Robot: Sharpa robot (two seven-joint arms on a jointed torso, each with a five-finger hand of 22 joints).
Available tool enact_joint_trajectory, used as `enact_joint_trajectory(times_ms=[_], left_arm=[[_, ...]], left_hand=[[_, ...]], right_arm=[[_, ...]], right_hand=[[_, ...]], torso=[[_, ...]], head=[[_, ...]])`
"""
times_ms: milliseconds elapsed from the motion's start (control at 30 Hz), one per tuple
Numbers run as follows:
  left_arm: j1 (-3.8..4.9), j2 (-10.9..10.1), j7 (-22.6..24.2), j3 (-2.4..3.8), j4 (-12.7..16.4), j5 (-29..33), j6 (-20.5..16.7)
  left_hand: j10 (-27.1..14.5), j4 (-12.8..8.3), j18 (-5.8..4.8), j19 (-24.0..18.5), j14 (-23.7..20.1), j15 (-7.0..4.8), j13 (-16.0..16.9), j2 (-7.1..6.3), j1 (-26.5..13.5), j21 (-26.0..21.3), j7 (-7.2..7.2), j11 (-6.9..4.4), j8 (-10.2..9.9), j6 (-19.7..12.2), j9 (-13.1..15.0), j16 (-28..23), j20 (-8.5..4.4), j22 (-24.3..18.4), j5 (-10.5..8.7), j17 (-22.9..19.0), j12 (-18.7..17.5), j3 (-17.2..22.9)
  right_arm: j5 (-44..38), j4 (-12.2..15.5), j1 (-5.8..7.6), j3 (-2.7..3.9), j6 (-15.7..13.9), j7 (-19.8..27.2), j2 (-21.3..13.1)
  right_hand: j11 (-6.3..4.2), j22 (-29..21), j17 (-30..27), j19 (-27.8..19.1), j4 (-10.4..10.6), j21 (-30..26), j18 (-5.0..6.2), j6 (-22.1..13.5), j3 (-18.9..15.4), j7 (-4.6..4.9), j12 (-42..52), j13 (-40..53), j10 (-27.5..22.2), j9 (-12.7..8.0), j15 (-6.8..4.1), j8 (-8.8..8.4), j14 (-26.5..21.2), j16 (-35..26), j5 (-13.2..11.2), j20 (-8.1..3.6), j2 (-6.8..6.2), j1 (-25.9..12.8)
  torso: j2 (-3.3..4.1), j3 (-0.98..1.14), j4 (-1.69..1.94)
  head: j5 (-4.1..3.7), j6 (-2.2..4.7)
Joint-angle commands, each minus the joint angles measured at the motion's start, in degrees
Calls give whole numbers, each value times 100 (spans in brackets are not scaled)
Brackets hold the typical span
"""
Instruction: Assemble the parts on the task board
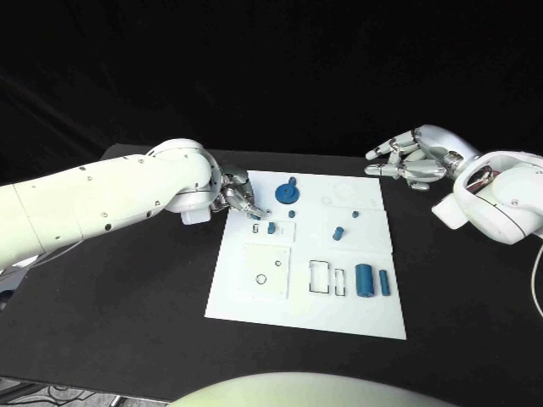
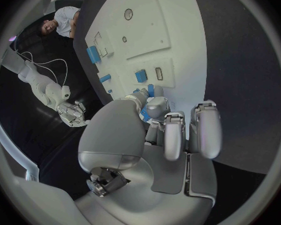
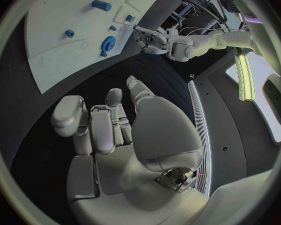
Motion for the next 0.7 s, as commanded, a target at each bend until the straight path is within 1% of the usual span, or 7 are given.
enact_joint_trajectory(times_ms=[33, 133, 367, 533, 700], left_arm=[[-25, 0, 52, -1, 24, -247, 194], [-43, 6, 45, -6, 19, -265, 266], [-77, 30, -20, -26, -26, -316, 439], [-86, 43, -52, -30, -57, -328, 610], [-89, 56, -71, -31, -79, -332, 670]], left_hand=[[36, -692, -40, 199, 603, 5, -4, -12, -26, 0, -7, 5, 31, 31, 9, 14, -9, 563, 15, 1510, 11, 723], [36, -692, -40, 199, 603, 5, -4, -12, -26, 0, -7, 5, 31, 31, 9, 14, -9, 563, 15, 1510, 11, 723], [39, -691, -39, 197, 603, 5, -1, -24, -44, -3, -10, 3, 38, 36, 15, 14, -9, 560, 14, 1510, 14, 748], [36, -691, -37, 194, 603, 5, -7, -28, -48, -9, -11, 3, 40, 37, 17, 14, -9, 553, 14, 1510, 8, 754], [36, -691, -37, 194, 603, 5, -7, -28, -48, -9, -11, 3, 40, 37, 17, 14, -9, 553, 14, 1510, 8, 754]], right_arm=[[-17, -5, -7, 1, 38, 10, 3], [-17, -5, -9, 1, 37, 16, 4], [-15, -3, -12, 1, 39, 28, 7], [-15, 2, -12, 1, 52, 55, 8], [-16, 7, -12, 1, 54, 68, 7]], right_hand=[[-24, -5, -4, -8, 20, -33, 75, 7, -15, 38, 1, -9, 18, -4, -57, 25, 160, -23, 39, -3, 37, 4], [-24, -5, -4, -8, 20, -33, 75, 7, -15, 38, 1, -9, 18, -4, -57, 25, 160, -23, 39, -3, 37, 4], [-24, -5, -4, -8, 20, -33, 75, 7, -15, 38, 1, -9, 18, -4, -57, 25, 160, -23, 39, -3, 37, 4], [-24, -5, -4, -8, 20, -33, 75, 7, -15, 38, 1, -9, 18, -4, -57, 25, 160, -23, 39, -3, 37, 4], [-24, -5, -4, -8, 20, -33, 75, 7, -15, 38, 1, -9, 18, -4, -57, 25, 160, -23, 39, -3, 37, 4]], torso=[[6, 1, -10], [2, 5, -7], [4, 5, -7], [2, 9, -11], [1, 9, -7]], head=[[10, -18], [13, -30], [15, -53], [20, -68], [20, -83]])
